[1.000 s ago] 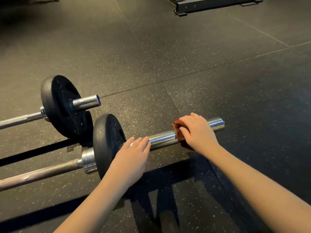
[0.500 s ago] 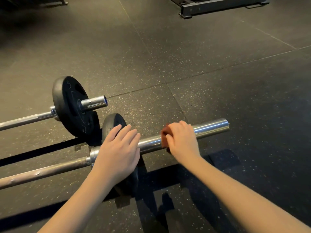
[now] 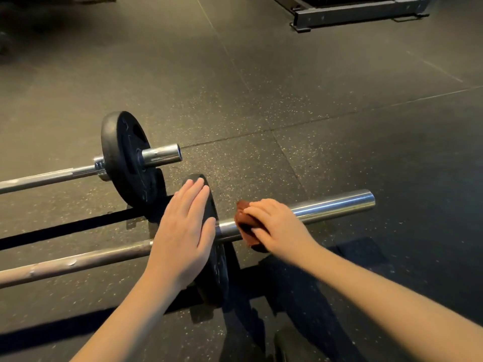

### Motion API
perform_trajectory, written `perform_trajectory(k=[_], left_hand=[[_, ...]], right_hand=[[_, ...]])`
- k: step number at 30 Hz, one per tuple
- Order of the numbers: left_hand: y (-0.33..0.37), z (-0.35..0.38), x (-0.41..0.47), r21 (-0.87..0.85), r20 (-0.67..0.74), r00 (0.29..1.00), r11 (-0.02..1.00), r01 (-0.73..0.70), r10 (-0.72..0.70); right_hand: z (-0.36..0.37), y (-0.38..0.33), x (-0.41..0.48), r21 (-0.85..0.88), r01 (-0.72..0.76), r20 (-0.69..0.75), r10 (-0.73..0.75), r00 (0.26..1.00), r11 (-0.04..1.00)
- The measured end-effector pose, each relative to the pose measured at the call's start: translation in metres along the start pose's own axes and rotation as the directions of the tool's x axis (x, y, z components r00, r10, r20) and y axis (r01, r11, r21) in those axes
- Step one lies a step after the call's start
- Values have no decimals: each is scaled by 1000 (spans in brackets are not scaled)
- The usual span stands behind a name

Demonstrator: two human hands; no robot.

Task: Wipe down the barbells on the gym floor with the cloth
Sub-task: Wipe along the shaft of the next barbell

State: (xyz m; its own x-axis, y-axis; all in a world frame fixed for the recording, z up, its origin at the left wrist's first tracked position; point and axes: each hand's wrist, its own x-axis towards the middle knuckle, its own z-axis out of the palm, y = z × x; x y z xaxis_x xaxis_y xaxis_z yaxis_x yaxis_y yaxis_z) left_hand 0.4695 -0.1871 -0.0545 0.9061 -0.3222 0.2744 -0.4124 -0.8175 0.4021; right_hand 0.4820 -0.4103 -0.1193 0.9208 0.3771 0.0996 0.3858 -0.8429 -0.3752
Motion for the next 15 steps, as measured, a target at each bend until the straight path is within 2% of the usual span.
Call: perform_trajectory(k=[2,5,6,9,11,15], left_hand=[[-1,-2,-3,-50,3,999,998,37,-37],[-5,-3,-2,-65,26,1000,998,11,-9],[-6,-2,-1,-67,32,999,998,3,-1],[-9,-2,0,-82,28,1000,997,1,2],[-11,-2,-2,-79,30,999,997,-12,15],[-14,-7,-1,-56,61,997,998,-39,42]], right_hand=[[-8,17,7,-31,-96,48,98,994,995],[-8,10,25,-151,-298,-29,297,954,942],[-3,-5,30,-131,-289,-11,291,957,948],[13,-45,24,-65,-52,51,55,997,997],[8,-40,21,-51,18,73,-14,997,999],[3,-28,26,-140,-162,20,167,986,977]])
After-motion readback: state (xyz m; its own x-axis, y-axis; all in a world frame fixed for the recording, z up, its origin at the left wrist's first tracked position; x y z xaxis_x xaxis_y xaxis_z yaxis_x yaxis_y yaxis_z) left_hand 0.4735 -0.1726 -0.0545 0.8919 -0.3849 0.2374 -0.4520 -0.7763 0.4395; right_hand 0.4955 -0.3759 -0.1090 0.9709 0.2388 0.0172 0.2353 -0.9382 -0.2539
